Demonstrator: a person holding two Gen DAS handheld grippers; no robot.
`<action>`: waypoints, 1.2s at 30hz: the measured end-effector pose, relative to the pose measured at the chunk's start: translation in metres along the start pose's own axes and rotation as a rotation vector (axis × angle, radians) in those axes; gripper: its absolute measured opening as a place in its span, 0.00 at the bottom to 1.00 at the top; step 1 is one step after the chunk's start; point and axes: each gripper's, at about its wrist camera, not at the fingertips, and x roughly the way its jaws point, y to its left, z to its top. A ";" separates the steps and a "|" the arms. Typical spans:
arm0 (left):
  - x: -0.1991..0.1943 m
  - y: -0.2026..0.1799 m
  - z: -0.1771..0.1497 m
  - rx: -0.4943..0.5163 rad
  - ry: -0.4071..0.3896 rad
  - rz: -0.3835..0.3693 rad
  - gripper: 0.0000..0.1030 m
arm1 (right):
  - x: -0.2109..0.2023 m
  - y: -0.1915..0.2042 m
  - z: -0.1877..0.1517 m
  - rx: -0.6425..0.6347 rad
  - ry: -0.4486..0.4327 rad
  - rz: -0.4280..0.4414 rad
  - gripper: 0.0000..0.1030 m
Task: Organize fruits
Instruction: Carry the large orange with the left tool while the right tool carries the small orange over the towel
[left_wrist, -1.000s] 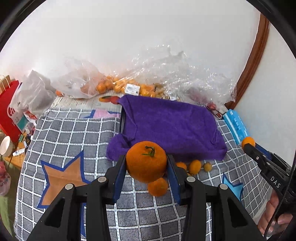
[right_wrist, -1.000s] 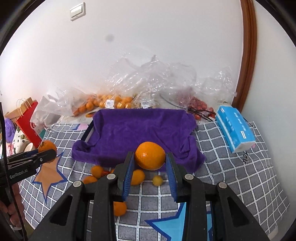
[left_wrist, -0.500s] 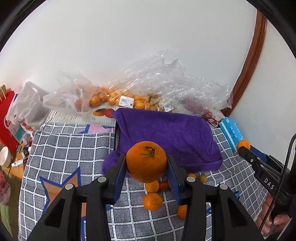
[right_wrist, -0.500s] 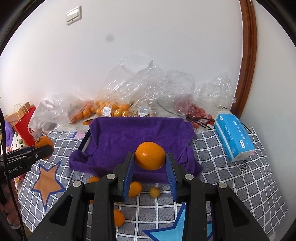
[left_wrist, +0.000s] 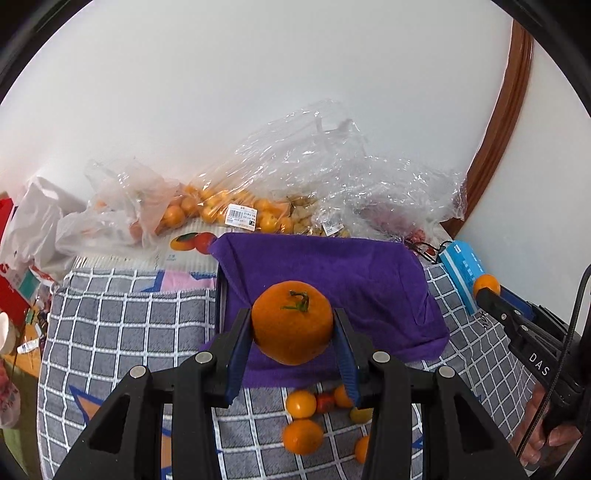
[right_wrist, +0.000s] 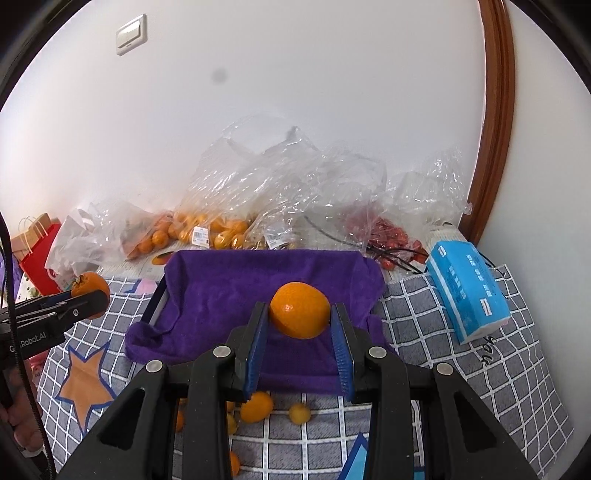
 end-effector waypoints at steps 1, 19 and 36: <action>0.002 0.000 0.002 0.002 0.001 0.000 0.39 | 0.003 -0.001 0.002 0.001 0.002 -0.002 0.33; 0.047 0.002 0.033 -0.003 0.039 0.007 0.39 | 0.053 -0.008 0.029 -0.003 0.008 -0.015 0.33; 0.114 0.009 0.050 -0.001 0.110 0.010 0.39 | 0.116 -0.024 0.033 0.007 0.067 -0.045 0.33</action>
